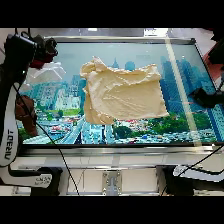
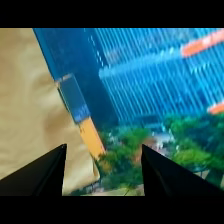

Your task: Fold the shirts.

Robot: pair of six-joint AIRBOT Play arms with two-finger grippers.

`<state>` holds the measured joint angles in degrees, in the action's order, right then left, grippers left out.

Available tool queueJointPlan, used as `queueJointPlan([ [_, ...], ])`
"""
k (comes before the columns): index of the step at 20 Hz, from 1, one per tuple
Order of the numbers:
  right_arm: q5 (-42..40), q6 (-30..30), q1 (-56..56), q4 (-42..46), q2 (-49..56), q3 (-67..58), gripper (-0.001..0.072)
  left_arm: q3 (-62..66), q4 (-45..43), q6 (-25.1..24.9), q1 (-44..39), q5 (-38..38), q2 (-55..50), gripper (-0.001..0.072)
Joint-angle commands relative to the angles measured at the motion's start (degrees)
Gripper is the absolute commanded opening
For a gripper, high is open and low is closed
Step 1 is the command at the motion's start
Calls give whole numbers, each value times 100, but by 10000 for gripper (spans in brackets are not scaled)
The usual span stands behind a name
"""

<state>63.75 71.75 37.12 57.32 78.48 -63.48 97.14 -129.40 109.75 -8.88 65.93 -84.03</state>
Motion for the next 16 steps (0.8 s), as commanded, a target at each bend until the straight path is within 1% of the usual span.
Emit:
queueJointPlan([
  [1, 575, -481, 511, -1255, -111, 1292, 547, -1255, 1182, 173, 59, 527, 525, 575],
  [3, 507, -682, 540, -1733, -111, 1862, 547, -1578, 1753, 127, 57, 433, 632, 576],
  [6, 282, -758, 527, -2114, -111, 2564, 547, -1692, 2179, -251, 57, 496, 638, 575],
  [10, -796, -1329, 389, -3318, -111, 3222, 546, -1705, 2494, -310, 57, 125, 638, 575],
  [13, -1611, -1436, -326, -3633, -109, 3327, 545, -1705, 2752, -400, 57, -55, 638, 575],
  [16, -2533, -1436, -1051, -4323, -105, 3327, 537, -1705, 2752, -675, 57, -35, 636, 575],
])
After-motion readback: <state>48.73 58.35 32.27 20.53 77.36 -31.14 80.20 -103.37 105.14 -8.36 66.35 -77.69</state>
